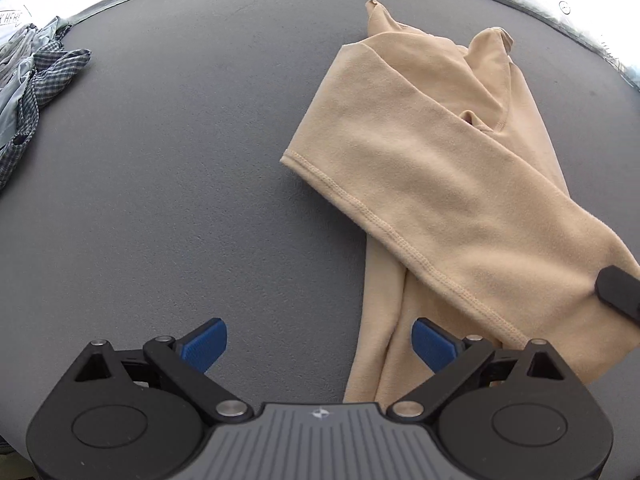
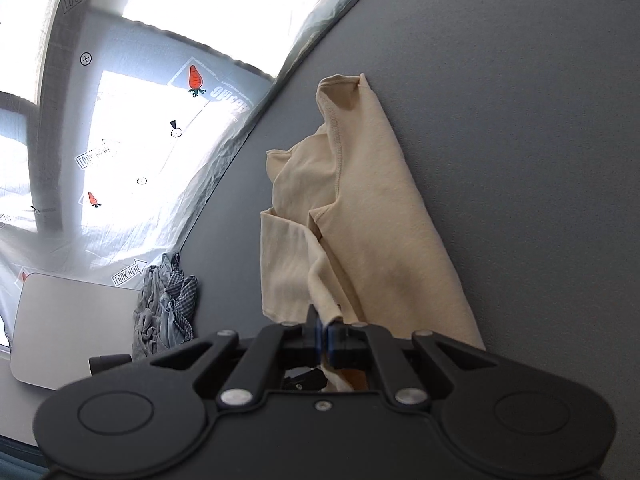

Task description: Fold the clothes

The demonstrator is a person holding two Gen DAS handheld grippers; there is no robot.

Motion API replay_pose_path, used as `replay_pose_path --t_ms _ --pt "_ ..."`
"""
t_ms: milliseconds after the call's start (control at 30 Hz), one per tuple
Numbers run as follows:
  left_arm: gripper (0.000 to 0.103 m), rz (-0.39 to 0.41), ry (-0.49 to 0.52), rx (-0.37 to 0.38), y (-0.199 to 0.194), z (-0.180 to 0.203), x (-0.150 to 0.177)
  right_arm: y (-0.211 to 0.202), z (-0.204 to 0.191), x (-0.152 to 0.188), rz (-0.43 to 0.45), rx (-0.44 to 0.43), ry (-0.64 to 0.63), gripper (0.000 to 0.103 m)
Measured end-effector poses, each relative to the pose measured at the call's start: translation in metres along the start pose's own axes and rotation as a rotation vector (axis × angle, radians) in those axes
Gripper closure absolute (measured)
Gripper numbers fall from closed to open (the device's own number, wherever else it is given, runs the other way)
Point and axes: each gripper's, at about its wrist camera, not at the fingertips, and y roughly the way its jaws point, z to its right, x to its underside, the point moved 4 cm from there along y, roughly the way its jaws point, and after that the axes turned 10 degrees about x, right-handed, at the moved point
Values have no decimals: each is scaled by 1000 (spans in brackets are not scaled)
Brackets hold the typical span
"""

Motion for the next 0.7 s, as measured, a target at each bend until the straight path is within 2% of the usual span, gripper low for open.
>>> replay_pose_path --t_ms 167,433,700 --pt "5 -10 40 -12 -4 13 19 -16 26 20 -3 8 83 100" --pt "5 -42 82 -2 -9 17 66 -26 73 68 -63 30 257 100" --pt "5 -57 113 13 -20 10 100 -41 93 106 -89 34 354 100"
